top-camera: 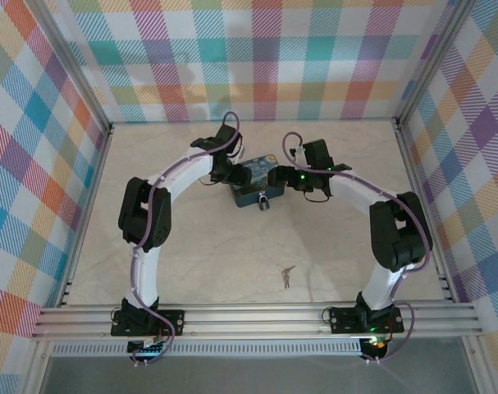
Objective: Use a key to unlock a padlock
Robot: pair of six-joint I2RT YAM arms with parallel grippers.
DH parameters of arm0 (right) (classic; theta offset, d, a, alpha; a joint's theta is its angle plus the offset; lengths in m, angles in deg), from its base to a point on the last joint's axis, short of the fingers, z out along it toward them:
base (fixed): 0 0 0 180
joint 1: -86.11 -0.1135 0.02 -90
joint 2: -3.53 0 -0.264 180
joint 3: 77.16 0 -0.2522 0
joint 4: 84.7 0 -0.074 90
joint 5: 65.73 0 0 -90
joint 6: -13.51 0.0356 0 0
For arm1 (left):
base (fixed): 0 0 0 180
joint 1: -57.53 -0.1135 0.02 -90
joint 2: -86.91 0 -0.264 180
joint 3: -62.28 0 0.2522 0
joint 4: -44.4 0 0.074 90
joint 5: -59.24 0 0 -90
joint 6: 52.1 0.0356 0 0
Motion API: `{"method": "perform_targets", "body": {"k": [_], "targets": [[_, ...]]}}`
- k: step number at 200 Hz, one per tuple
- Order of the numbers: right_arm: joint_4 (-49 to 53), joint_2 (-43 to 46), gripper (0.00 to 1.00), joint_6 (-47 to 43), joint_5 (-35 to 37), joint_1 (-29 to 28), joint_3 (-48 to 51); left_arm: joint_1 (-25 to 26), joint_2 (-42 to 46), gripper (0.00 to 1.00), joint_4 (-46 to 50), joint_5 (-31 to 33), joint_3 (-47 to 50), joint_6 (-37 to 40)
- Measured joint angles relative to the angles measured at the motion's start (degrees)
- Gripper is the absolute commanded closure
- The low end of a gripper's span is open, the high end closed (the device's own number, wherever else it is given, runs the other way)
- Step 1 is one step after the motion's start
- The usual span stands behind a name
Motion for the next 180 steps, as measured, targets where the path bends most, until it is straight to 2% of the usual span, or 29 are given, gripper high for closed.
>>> {"method": "perform_targets", "body": {"k": [28, 54, 95, 124, 152, 180], "targets": [[-2.21, -1.4, 0.08, 2.32, -5.4, -0.02, -0.07, -0.55, -0.72, 0.28, -0.35, -0.11, -0.98, -0.13], [-3.98, -1.42, 0.08, 3.67, -8.87, -0.07, 0.31, -1.2, -0.72, 0.24, -1.2, -1.2, -0.44, -1.18], [-0.63, 0.94, 0.09, 3.98, -9.46, -0.07, 2.43, -2.14, 0.26, 0.17, -2.56, -1.73, 1.07, -3.3], [5.99, 6.1, 0.22, 4.57, -7.67, -0.07, 2.45, -2.19, 3.54, 0.16, -2.23, -0.83, 4.5, -5.92], [11.1, 10.8, 0.46, 7.13, -7.82, -0.07, 4.61, -1.97, 10.36, 0.16, -2.14, 2.01, 10.25, -11.15], [16.5, 13.6, 0.52, 10.95, -8.13, -0.87, 10.71, -0.37, 19.12, 0.16, -2.14, 5.81, 19.43, -17.59]]}}
